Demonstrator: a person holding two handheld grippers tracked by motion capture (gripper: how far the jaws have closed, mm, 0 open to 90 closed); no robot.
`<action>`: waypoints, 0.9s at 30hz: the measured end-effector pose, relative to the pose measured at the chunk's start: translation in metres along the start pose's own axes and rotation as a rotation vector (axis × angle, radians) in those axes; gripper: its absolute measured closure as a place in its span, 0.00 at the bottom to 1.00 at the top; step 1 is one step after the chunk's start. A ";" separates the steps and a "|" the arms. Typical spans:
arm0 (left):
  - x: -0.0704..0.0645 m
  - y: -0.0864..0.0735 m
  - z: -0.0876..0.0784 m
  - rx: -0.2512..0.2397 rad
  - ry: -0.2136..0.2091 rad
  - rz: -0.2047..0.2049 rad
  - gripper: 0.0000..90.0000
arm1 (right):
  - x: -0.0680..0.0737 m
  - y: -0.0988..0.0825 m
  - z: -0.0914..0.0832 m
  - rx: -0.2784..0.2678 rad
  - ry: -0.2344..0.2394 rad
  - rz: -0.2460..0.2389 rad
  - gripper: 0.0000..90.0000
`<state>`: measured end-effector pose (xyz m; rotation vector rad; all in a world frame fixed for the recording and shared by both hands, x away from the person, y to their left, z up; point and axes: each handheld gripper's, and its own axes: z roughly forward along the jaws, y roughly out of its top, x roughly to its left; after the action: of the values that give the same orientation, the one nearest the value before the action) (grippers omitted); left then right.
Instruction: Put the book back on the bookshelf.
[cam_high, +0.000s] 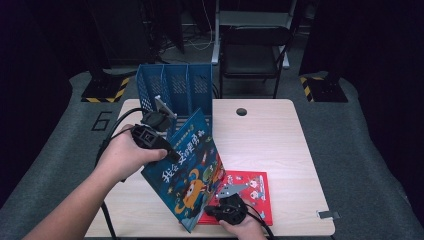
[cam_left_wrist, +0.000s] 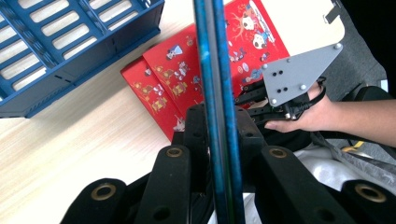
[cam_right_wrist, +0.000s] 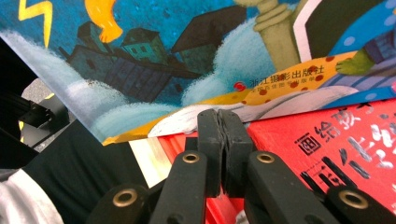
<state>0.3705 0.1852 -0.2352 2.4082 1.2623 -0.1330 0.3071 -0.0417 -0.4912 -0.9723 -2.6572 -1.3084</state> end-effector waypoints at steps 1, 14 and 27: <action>0.000 0.001 0.000 -0.004 0.008 0.001 0.90 | 0.000 0.001 0.000 0.002 0.015 -0.009 0.98; -0.002 0.007 -0.002 0.014 0.010 0.001 0.92 | -0.002 0.001 0.001 -0.014 0.011 -0.002 0.95; -0.005 0.010 -0.008 0.016 0.072 0.040 0.92 | -0.011 -0.001 -0.005 -0.032 -0.037 0.033 0.95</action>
<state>0.3744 0.1793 -0.2235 2.4704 1.2480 -0.0457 0.3139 -0.0515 -0.4912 -1.0497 -2.6423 -1.3438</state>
